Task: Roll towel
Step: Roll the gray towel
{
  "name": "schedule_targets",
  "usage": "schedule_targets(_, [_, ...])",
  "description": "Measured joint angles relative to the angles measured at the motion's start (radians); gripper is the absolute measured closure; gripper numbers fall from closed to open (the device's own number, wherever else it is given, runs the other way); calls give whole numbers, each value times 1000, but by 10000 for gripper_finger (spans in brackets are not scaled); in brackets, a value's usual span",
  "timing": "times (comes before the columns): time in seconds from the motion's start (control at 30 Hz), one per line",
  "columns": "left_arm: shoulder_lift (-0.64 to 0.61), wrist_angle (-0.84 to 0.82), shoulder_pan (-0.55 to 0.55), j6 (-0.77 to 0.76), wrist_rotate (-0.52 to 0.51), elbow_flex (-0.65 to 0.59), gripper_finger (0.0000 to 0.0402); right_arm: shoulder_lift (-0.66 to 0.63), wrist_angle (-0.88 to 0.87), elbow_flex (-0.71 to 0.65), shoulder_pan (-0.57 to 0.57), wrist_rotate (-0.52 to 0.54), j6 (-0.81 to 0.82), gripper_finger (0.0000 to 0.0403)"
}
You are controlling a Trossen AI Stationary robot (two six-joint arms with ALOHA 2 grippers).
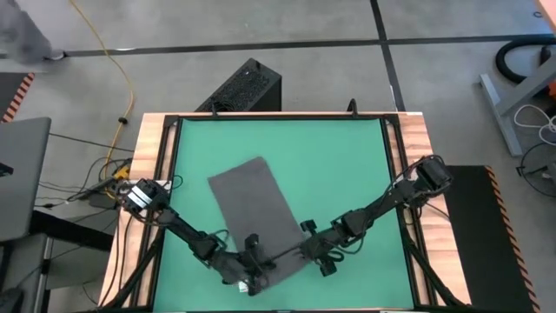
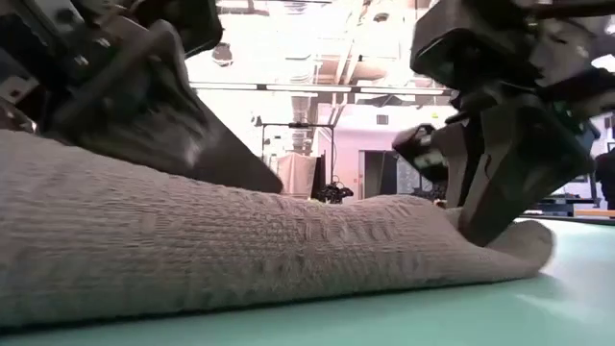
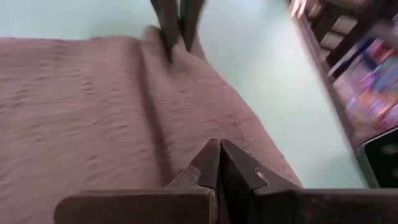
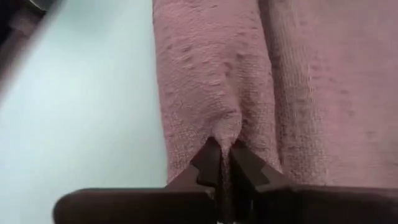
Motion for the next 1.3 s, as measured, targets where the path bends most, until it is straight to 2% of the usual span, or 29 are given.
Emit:
schedule_targets(0.1, [-1, 180, 0, -9, -1, -83, 402, 1, 2, 0, -45, -171, 98, 365])
schedule_targets(0.17, [-1, 211, 1, -10, -1, -99, 401, 2, 0, -1, -69, -250, 149, 371])
schedule_targets(0.47, [-7, 300, 1, 93, -1, -101, 401, 4, -16, -3, -186, -478, 317, 373])
schedule_targets(0.87, [-94, 296, 32, 199, 9, -99, 401, 7, -84, -3, -278, -531, 346, 375])
schedule_targets(1.3, [5, -16, 103, 187, 87, 103, 402, 7, -103, -3, -302, -532, 353, 364])
